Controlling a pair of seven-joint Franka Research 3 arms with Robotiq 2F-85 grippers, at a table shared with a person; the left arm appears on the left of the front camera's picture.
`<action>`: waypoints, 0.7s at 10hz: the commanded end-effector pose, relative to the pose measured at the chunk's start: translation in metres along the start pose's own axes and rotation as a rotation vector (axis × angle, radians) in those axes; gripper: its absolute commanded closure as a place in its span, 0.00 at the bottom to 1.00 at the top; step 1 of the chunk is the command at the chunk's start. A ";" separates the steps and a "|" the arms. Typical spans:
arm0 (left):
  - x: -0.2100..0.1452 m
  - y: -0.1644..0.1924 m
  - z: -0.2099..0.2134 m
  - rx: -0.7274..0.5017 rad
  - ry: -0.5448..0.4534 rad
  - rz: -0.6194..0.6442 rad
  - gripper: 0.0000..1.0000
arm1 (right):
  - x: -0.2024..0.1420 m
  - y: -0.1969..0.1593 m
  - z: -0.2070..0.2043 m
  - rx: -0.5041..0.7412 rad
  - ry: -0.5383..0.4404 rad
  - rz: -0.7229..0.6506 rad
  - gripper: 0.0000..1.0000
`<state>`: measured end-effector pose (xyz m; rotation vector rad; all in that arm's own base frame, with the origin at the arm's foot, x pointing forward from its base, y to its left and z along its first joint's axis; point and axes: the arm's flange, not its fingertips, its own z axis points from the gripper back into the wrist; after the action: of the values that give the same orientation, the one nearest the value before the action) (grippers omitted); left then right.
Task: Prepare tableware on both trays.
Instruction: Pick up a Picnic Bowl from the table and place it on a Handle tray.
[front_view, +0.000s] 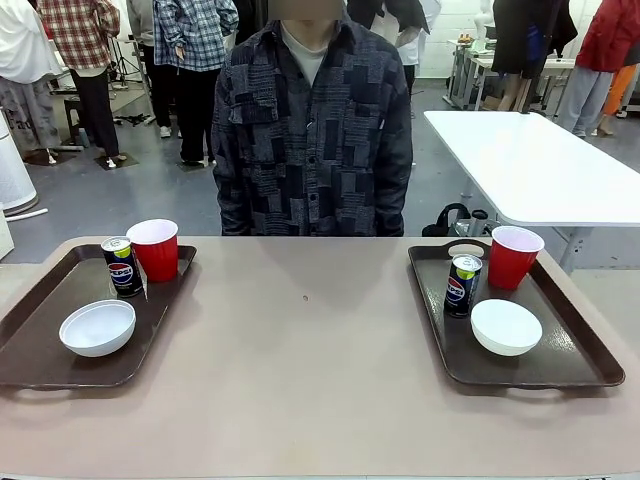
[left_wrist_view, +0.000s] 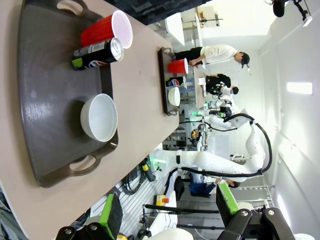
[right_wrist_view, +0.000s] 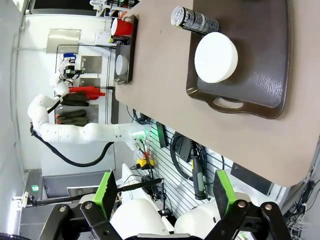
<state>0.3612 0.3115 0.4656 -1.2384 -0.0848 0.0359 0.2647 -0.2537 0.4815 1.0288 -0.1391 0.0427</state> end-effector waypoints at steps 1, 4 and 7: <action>-0.003 -0.002 -0.001 0.007 -0.014 -0.002 0.00 | -0.001 -0.001 -0.001 0.007 0.000 0.002 0.00; -0.003 -0.002 -0.001 0.007 -0.014 -0.002 0.00 | -0.001 -0.001 -0.001 0.007 0.000 0.002 0.00; -0.003 -0.002 -0.001 0.007 -0.014 -0.002 0.00 | -0.001 -0.001 -0.001 0.007 0.000 0.002 0.00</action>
<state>0.3612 0.3115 0.4656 -1.2384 -0.0848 0.0359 0.2649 -0.2535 0.4816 1.0284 -0.1385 0.0434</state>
